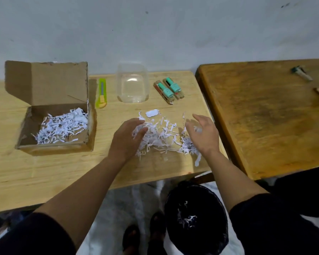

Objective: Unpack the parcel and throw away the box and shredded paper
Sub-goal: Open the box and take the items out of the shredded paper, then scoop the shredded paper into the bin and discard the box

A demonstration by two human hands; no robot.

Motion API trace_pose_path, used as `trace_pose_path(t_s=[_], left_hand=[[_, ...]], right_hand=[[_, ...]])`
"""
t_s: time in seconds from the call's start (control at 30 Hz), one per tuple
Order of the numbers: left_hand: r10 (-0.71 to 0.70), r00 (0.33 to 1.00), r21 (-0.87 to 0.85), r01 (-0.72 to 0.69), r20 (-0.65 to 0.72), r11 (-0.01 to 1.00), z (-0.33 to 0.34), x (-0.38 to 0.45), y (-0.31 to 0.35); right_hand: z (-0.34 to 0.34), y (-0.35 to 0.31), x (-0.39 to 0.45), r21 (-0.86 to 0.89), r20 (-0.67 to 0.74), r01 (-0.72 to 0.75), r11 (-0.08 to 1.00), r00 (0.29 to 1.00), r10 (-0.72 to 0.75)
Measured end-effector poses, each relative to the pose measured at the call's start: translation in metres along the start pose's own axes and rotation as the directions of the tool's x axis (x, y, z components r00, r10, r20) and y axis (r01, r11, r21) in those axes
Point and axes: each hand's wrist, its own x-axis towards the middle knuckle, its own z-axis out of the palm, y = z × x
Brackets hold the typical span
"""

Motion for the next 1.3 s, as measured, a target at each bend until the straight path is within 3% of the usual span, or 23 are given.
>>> trace_pose_path(t_s=[0.17,0.3,0.47,0.73,0.93,1.07,1.3], left_hand=[[0.034,0.997,0.038,-0.037,0.065,0.999,0.005,-0.011,-0.025],[-0.032,0.979,0.073,0.018,0.200,0.997,0.008,-0.015,-0.042],[0.036,0.936,0.225,-0.121,0.349,0.967,0.012,-0.010,-0.061],[0.148,0.890,0.208,-0.258,0.431,0.943,0.017,0.015,-0.063],[0.177,0.892,0.147,-0.258,0.415,0.955,0.025,0.023,-0.059],[0.158,0.924,0.068,-0.193,0.348,0.979,0.030,0.018,-0.051],[0.170,0.955,-0.023,-0.170,0.244,0.985,0.033,0.012,-0.047]], right_hand=[[-0.003,0.034,-0.030,-0.097,0.022,-0.018,0.995,1.000,0.020],[0.001,0.046,-0.027,-0.115,0.100,0.052,0.992,0.994,-0.041],[0.014,0.049,-0.011,-0.139,0.230,0.177,0.974,0.963,-0.142],[0.035,0.036,0.006,-0.061,0.314,0.304,0.951,0.910,-0.271],[0.061,0.016,0.008,-0.079,0.423,0.447,0.891,0.824,-0.376],[0.083,0.009,0.003,0.115,0.306,0.562,0.819,0.764,-0.568],[0.095,0.002,-0.003,0.156,0.170,0.543,0.825,0.808,-0.564]])
